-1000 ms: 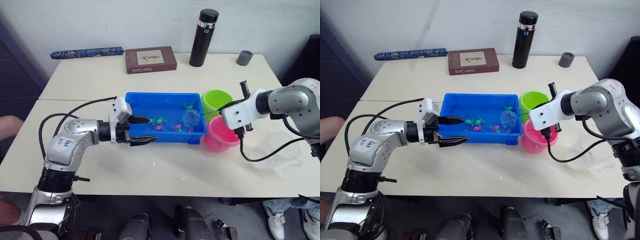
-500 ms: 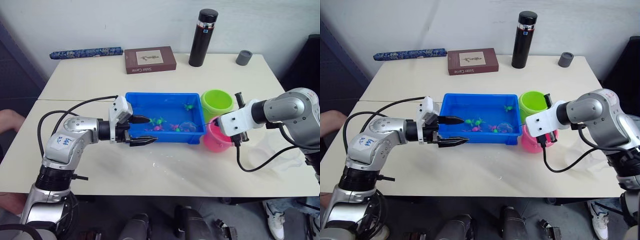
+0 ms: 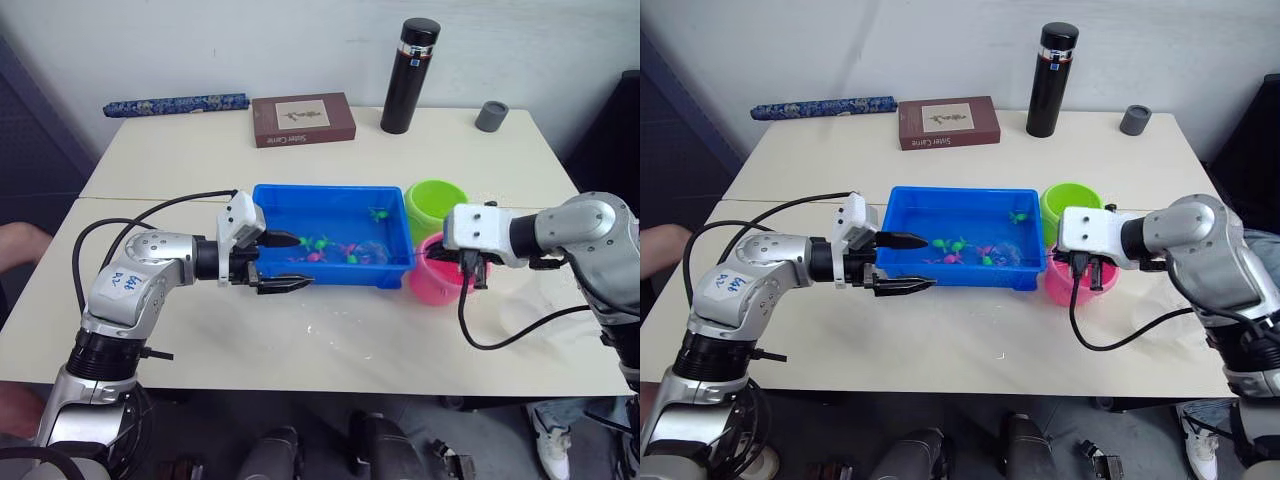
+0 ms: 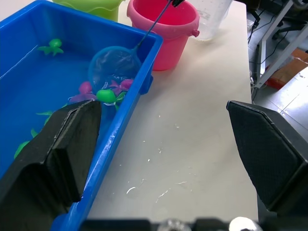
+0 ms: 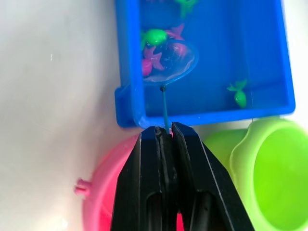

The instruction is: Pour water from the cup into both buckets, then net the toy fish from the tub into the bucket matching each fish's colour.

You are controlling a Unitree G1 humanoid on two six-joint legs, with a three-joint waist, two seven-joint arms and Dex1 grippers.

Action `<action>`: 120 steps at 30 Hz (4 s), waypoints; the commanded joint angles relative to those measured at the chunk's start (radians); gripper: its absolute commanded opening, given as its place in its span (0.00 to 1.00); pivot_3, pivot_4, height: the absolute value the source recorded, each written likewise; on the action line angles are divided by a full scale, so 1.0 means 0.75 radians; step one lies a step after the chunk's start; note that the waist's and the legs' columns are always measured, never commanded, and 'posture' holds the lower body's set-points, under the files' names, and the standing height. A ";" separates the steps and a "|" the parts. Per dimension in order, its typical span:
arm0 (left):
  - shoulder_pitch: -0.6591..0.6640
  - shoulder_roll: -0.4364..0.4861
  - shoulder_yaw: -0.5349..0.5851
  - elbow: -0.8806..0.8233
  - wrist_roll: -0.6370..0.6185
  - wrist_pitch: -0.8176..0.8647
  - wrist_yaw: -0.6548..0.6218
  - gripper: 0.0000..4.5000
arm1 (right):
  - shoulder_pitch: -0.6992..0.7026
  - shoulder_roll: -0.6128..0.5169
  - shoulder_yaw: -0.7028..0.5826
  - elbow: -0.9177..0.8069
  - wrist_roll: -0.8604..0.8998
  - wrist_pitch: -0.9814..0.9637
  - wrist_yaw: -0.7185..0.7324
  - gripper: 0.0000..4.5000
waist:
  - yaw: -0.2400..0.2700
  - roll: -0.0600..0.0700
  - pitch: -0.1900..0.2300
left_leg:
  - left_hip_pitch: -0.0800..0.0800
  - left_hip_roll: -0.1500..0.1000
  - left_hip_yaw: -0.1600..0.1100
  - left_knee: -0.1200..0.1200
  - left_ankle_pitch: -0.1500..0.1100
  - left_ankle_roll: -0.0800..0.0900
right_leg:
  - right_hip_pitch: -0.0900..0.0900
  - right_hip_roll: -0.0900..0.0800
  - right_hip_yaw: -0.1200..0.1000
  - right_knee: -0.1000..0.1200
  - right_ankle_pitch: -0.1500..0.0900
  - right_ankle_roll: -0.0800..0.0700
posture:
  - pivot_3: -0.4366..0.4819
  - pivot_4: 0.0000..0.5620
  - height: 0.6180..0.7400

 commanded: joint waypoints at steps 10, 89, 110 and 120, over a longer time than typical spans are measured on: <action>-0.055 -0.017 -0.020 0.062 0.027 -0.102 -0.022 1.00 | 0.018 0.038 -0.210 -0.135 0.337 0.619 -0.139 0.00 | 0.000 0.000 0.000 | 0.000 0.000 0.000 0.000 0.000 0.000 | 0.000 0.000 0.000 0.000 0.000 0.000 | 0.48 0.27 1.00; -0.015 0.035 0.081 0.131 0.182 -0.085 0.042 1.00 | 0.141 0.196 0.106 0.025 -0.230 -0.330 -0.583 0.00 | -0.004 0.000 0.000 | 0.000 0.001 0.006 0.002 0.001 0.003 | -0.001 0.002 0.006 0.001 0.005 0.002 | 0.48 0.27 1.00; -0.081 -0.003 0.050 0.220 0.192 -0.147 0.044 1.00 | 0.262 0.268 -0.134 -0.259 0.138 0.269 -0.475 0.00 | 0.000 0.000 -0.001 | 0.000 0.001 0.006 0.002 0.001 0.003 | -0.001 0.002 0.006 0.002 0.005 0.002 | 0.48 0.27 1.00; -0.066 0.053 -0.011 0.331 0.260 -0.268 -0.044 1.00 | 0.187 0.171 0.057 -0.181 -0.111 -0.060 -0.504 0.00 | -0.006 0.000 -0.001 | 0.000 0.000 0.006 0.002 0.001 0.003 | -0.001 0.002 0.006 0.001 0.005 0.002 | 0.48 0.27 1.00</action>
